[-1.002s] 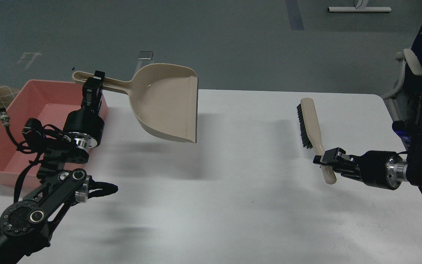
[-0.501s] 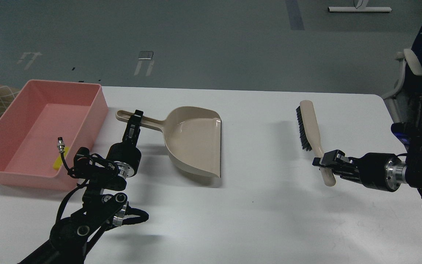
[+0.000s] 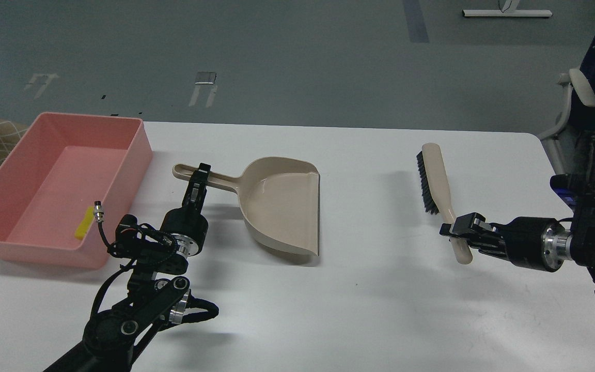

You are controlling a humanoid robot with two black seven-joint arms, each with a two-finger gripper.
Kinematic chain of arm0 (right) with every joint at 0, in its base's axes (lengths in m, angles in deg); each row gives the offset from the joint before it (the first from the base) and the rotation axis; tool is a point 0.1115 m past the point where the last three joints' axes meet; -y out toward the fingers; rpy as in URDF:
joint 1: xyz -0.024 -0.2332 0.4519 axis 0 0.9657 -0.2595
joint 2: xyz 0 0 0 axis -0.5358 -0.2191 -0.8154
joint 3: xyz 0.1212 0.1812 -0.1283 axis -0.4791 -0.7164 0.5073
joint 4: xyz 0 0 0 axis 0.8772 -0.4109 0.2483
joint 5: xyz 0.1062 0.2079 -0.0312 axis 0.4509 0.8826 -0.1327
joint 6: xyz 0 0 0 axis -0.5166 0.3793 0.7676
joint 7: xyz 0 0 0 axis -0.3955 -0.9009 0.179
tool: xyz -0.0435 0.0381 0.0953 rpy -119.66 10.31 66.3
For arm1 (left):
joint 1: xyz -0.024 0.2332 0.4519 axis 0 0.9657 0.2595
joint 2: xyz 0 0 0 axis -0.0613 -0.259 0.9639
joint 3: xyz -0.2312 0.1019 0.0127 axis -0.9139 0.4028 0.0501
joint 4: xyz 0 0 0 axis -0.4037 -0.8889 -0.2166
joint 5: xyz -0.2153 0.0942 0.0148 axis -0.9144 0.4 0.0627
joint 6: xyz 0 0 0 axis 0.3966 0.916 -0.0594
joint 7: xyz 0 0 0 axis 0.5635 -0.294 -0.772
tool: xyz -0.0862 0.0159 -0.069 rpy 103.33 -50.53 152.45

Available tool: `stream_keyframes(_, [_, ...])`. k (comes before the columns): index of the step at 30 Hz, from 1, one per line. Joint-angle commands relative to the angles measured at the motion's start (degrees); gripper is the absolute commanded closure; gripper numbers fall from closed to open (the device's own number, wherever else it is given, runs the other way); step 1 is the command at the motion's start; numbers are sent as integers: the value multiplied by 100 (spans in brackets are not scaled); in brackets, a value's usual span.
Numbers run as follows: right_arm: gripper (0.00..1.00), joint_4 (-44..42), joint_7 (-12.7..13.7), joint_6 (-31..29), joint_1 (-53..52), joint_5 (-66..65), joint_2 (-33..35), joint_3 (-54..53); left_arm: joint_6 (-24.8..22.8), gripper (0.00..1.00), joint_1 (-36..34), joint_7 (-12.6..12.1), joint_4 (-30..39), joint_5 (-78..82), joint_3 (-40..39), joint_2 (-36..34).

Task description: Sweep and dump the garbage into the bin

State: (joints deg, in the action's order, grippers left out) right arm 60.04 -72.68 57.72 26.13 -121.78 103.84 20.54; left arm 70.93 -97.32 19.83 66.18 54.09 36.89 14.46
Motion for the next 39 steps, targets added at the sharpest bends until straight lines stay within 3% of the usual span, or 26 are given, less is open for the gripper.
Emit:
stream_keyframes(1, [99,10,1,1,35,0,2,0,1,7,47,18,57,-34,37,10])
stream_keyframes(12, [99,2,1,1,36,9,28,0,-4,2,327,79,329,-51,230,-174])
stream_keyframes(20, [98,2,1,1,158,9,37,-9,-874,2,960,369,971,-51,178,-894])
stream_keyframes(33, [93,28,1,1,484,0,19,-9,-1173,2,1058,633,1120,-69,116,-1282])
stream_keyframes(35, [88,28,1,1,510,0,28,-9,-1305,2,1067,642,1217,-130,116,-1343])
stream_keyframes(36, [81,19,1,1,519,-9,28,-9,-1366,2,1093,677,1269,-209,116,-1369])
stream_keyframes(37, [66,11,9,1,519,-9,28,-17,-1401,2,1102,695,1313,-279,116,-1387])
stream_keyframes(38, [66,10,9,1,519,-9,28,-17,-1402,2,1102,695,1314,-280,116,-1387])
stream_keyframes(39, [53,10,9,1,519,-9,37,-35,-1410,2,1102,695,1331,-315,116,-1422])
